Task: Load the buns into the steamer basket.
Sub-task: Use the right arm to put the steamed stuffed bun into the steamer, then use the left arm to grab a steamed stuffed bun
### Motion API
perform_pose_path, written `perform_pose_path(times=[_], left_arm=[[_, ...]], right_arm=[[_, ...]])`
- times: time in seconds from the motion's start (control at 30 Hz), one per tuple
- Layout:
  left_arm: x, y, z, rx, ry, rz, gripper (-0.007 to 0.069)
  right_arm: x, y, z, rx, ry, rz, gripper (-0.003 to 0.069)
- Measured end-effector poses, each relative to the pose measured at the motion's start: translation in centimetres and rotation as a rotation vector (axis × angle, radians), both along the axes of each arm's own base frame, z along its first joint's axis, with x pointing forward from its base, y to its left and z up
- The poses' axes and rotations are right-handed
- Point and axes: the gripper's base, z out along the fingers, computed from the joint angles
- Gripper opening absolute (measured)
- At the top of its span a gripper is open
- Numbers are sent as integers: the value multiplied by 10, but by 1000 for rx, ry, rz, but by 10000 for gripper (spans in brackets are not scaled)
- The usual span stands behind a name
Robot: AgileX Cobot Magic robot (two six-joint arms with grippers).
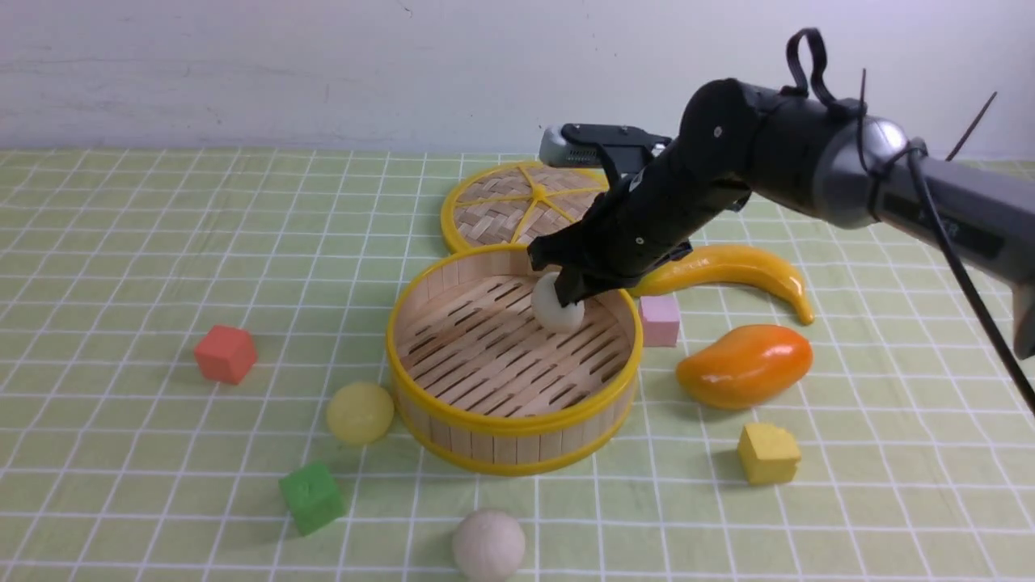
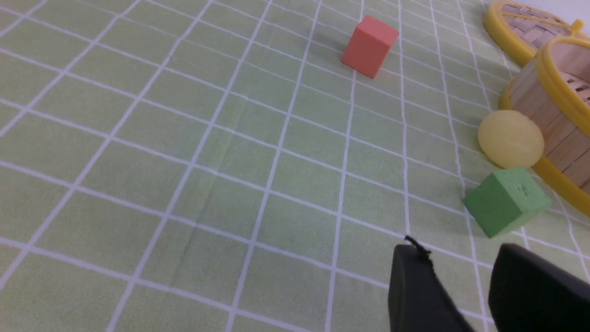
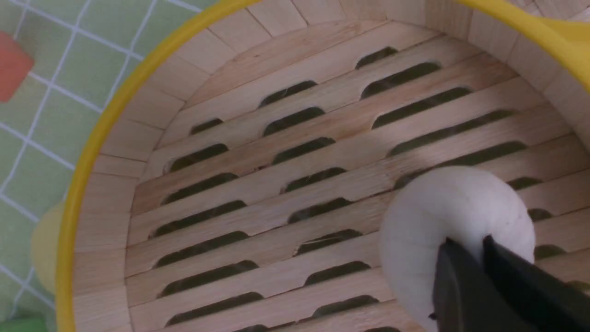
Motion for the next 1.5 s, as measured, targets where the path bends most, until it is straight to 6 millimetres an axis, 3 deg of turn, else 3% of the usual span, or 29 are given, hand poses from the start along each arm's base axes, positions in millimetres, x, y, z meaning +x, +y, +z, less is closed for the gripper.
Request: perform_pose_path(times=[0.07,0.37,0.4,0.43,0.53,0.57,0.63,0.73,0.87,0.9,0.93,1.0,1.03,1.07,1.1,1.23,1.3,1.33,1.37,1.4,1.43,1.5], left_arm=[[0,0,0,0,0,0,238],[0,0,0,0,0,0,238],[0,0,0,0,0,0,238],[0,0,0,0,0,0,238],[0,0,0,0,0,0,238],[0,0,0,0,0,0,238],[0,0,0,0,0,0,238],[0,0,0,0,0,0,238],[0,0,0,0,0,0,238],[0,0,0,0,0,0,238],[0,0,0,0,0,0,238],[0,0,0,0,0,0,238],[0,0,0,0,0,0,238],[0,0,0,0,0,0,238],[0,0,0,0,0,0,238],[0,0,0,0,0,0,238],[0,0,0,0,0,0,238],[0,0,0,0,0,0,238],[0,0,0,0,0,0,238],[0,0,0,0,0,0,238],[0,0,0,0,0,0,238],[0,0,0,0,0,0,238]], right_arm=[[0,0,0,1,-3,-2,44],[-3,-1,11,1,-8,7,328],[-6,-2,19,4,-14,12,378],[-6,-2,20,4,-13,14,383],[-17,-10,50,15,-35,23,444],[-17,-11,52,16,-36,23,446],[-32,-25,90,30,-67,28,456],[-50,-43,132,48,-121,19,455],[-97,-76,205,80,-252,0,410],[-99,-77,208,83,-262,-1,410],[-120,-86,231,89,-305,1,370],[-153,-97,257,91,-356,13,304],[-172,-102,268,87,-376,21,268],[-179,-104,272,87,-383,24,260],[-202,-112,279,75,-395,31,191],[-245,-128,281,33,-399,28,72],[-271,-137,269,18,-381,12,10],[-270,-137,266,16,-369,11,1],[-290,-143,253,22,-367,-6,-18],[-290,-143,253,22,-367,-6,-18],[-303,-148,231,24,-349,-20,-20],[-316,-152,210,31,-347,-35,-20]])
